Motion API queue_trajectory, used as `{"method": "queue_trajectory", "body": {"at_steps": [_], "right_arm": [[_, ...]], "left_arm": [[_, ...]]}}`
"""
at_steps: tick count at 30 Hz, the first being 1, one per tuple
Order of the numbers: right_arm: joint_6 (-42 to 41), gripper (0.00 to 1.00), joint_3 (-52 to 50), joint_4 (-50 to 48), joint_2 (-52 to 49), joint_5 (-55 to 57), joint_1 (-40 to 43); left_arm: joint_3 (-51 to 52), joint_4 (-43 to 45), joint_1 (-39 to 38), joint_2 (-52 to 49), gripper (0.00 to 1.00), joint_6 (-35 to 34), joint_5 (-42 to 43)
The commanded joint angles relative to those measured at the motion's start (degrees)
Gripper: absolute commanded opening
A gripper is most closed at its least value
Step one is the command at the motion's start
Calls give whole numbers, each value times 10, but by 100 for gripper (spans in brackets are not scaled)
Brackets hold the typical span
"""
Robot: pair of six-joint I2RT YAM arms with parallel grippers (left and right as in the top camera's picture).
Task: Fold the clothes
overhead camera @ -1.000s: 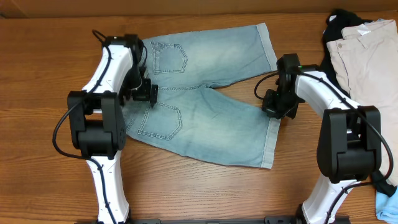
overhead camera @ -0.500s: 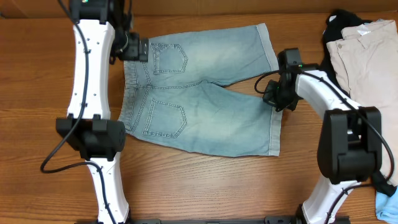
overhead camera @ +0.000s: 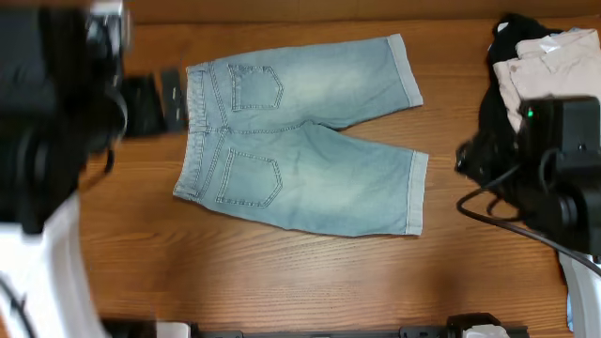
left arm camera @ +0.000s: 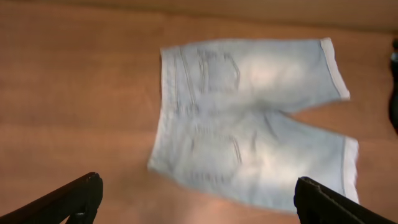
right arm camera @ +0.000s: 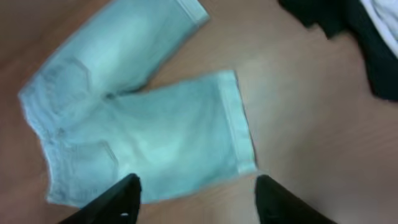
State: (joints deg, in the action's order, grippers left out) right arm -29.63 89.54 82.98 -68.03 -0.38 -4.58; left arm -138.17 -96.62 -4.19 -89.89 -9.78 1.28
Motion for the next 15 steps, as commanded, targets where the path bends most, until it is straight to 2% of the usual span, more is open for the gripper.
{"method": "queue_trajectory", "body": {"at_steps": [1,2,4,7,12,15], "right_arm": [[-75,100,-10,31,-11,16,1],[-82,100,-21,32,-12,12,1],[-82,100,-40,17,-12,6,1],[-81,100,-62,0,-16,-1,1],[-78,100,-96,-4,-31,3,1],[-74,100,-116,-19,-46,3,1]], "left_arm": [[199,-2,-9,73,100,-106,-49],[282,1,-9,100,100,-173,-99],[372,21,-9,121,100,-251,-149],[512,99,-9,131,100,-351,-178],[701,282,-6,103,100,-397,-128],[774,367,0,76,98,-449,-122]]}}
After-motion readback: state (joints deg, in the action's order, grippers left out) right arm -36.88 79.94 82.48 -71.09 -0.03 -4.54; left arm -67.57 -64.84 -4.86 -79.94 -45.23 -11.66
